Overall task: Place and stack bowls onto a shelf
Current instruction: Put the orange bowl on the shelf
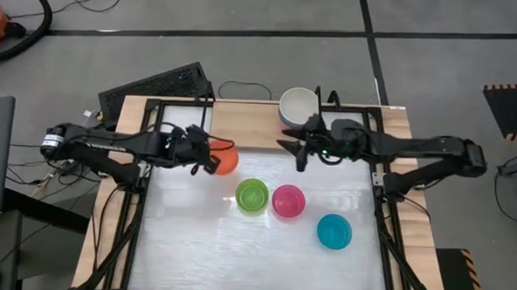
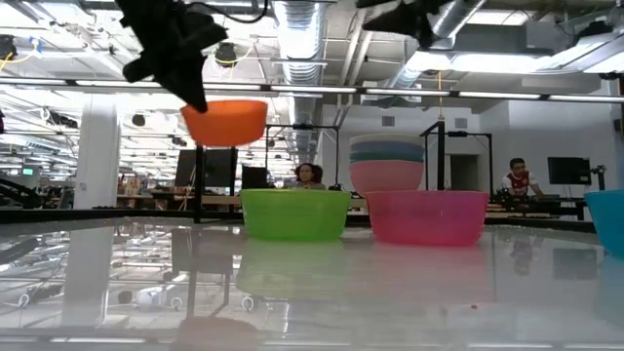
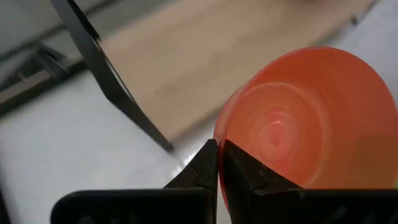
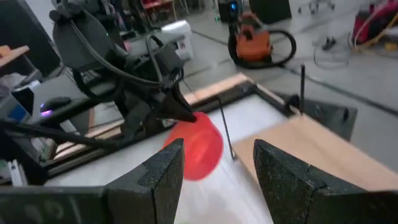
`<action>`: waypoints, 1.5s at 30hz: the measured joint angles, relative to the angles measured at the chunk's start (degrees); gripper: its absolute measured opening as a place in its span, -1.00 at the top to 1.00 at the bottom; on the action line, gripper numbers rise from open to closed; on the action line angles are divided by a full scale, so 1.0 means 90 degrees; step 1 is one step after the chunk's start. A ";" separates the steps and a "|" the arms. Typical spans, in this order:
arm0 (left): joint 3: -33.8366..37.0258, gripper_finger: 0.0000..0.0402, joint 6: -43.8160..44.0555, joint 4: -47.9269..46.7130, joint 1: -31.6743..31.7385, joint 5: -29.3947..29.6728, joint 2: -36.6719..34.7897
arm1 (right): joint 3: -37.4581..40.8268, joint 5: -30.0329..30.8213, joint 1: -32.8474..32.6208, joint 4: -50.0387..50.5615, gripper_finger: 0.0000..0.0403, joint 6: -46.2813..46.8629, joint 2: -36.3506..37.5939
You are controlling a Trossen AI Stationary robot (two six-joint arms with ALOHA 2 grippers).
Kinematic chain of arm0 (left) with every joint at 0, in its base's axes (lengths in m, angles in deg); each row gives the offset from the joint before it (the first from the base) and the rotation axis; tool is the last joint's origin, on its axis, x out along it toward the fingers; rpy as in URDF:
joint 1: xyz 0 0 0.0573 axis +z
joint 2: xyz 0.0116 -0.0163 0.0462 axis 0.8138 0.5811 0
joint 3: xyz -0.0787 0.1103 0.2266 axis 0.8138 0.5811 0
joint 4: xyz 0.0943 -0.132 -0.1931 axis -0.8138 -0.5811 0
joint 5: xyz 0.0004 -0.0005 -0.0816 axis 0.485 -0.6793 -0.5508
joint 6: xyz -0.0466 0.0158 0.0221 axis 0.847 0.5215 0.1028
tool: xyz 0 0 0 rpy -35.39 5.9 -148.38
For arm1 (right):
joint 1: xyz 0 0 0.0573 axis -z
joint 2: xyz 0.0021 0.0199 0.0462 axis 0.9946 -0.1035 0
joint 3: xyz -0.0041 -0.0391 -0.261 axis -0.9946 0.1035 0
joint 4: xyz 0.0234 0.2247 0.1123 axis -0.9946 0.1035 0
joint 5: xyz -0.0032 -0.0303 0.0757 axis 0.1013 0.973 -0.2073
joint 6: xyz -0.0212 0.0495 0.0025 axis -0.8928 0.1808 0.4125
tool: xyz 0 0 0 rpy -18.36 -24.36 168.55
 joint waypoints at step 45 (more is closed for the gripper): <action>-0.0504 1.00 -0.3951 0.2096 0.0080 0.2196 0.0000 | -0.3464 0.0863 0.0393 0.1190 -0.08 -0.2164 -0.3568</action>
